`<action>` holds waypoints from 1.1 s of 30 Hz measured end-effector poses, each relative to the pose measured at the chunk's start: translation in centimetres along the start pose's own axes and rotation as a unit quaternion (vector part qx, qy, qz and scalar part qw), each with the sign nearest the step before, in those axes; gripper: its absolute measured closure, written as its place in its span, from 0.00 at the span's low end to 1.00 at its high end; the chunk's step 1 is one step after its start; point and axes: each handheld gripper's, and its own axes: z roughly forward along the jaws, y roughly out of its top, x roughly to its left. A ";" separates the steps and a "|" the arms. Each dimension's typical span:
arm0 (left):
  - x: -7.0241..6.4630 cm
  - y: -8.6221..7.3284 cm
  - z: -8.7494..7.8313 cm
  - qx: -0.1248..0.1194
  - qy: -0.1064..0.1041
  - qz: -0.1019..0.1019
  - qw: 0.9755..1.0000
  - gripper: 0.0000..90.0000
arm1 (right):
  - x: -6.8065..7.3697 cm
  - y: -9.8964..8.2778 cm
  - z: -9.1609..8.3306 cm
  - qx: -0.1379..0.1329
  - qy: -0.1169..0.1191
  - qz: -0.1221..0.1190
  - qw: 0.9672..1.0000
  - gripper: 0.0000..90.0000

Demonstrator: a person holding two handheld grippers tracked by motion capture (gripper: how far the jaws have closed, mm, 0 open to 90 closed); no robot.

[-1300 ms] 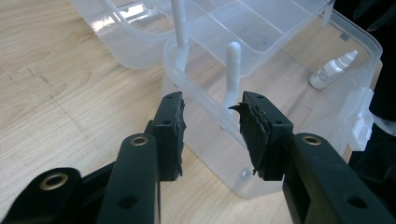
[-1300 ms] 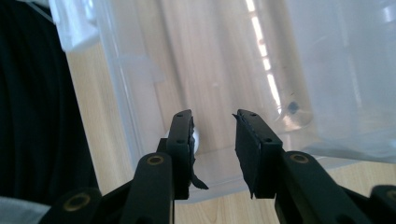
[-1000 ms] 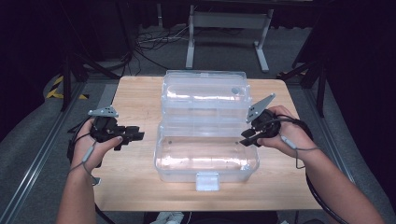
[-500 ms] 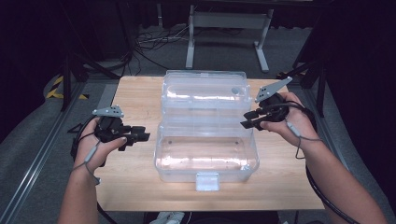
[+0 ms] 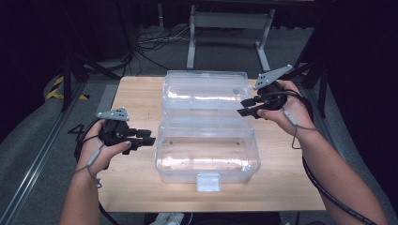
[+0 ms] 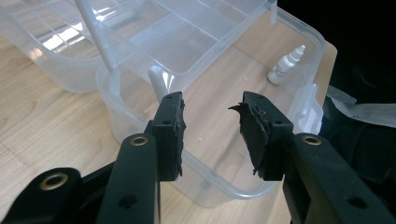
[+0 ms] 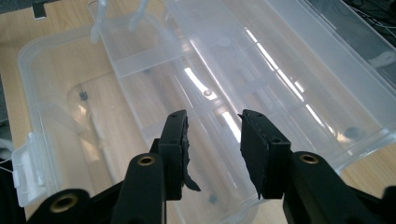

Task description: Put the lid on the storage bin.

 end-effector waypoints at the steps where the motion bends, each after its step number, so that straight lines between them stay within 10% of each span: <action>1: 0.0 0.0 0.0 0.000 0.001 0.000 1.000 0.67 | -0.1 0.2 0.1 -0.001 0.001 -0.001 1.000 0.69; 11: -1.9 0.1 1.0 0.009 -0.047 0.021 0.999 0.67 | -1.3 2.3 2.7 0.008 0.023 -0.013 1.000 0.68; 33: -4.4 -0.8 6.2 0.106 -0.114 0.073 0.985 0.67 | -2.0 3.5 5.7 0.019 0.052 -0.013 0.998 0.68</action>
